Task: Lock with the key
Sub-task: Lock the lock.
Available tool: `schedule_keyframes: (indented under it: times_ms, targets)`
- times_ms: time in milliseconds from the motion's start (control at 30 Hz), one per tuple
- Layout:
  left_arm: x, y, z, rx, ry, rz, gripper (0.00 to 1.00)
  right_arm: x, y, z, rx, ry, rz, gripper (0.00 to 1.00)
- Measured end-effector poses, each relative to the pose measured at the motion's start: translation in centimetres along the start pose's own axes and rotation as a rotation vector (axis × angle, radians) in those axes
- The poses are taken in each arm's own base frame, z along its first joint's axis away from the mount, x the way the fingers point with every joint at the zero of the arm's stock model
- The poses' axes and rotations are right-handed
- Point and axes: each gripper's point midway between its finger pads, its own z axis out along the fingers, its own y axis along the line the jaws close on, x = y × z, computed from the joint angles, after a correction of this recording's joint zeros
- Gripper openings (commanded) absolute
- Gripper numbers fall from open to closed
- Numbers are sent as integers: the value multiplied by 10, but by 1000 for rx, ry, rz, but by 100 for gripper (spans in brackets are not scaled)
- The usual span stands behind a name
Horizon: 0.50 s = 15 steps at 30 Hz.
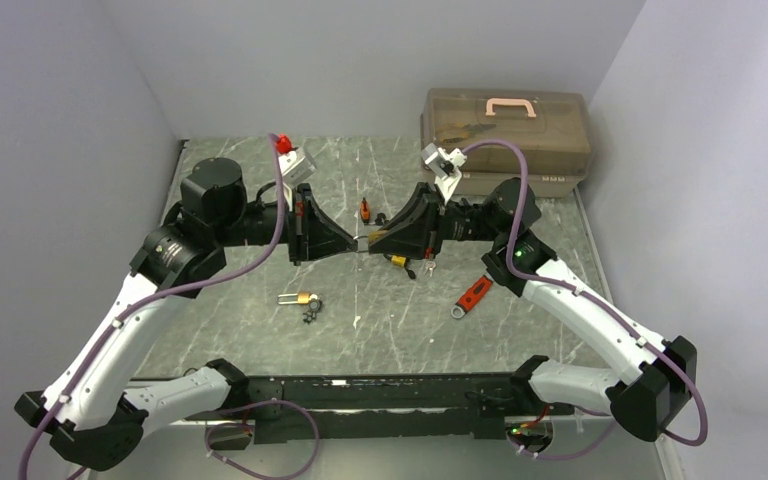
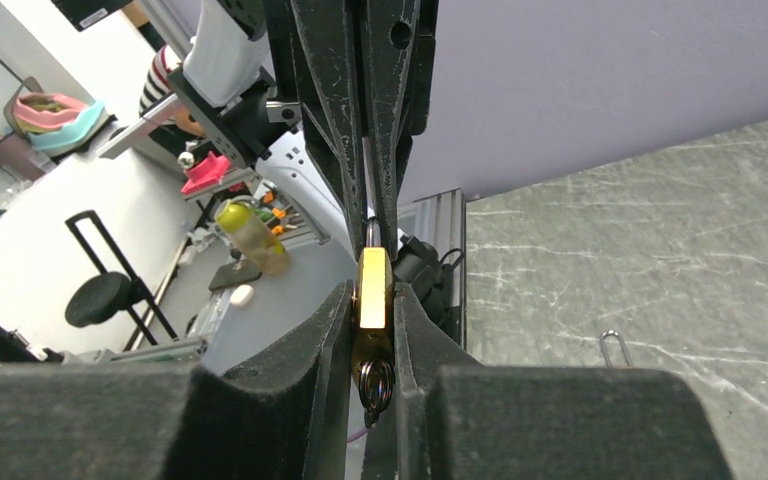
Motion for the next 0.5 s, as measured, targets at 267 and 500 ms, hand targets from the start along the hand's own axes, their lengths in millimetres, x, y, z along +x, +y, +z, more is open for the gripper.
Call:
schedule_keyframes:
  times_ms: [267,500]
  targets:
    - [0,0,0,1,-1,-5,0,-1,1,1,-2,1,-10,0]
    - [-3,-1,0,-3,-2,-7,0,-3,2,4,4,-5,-21,0]
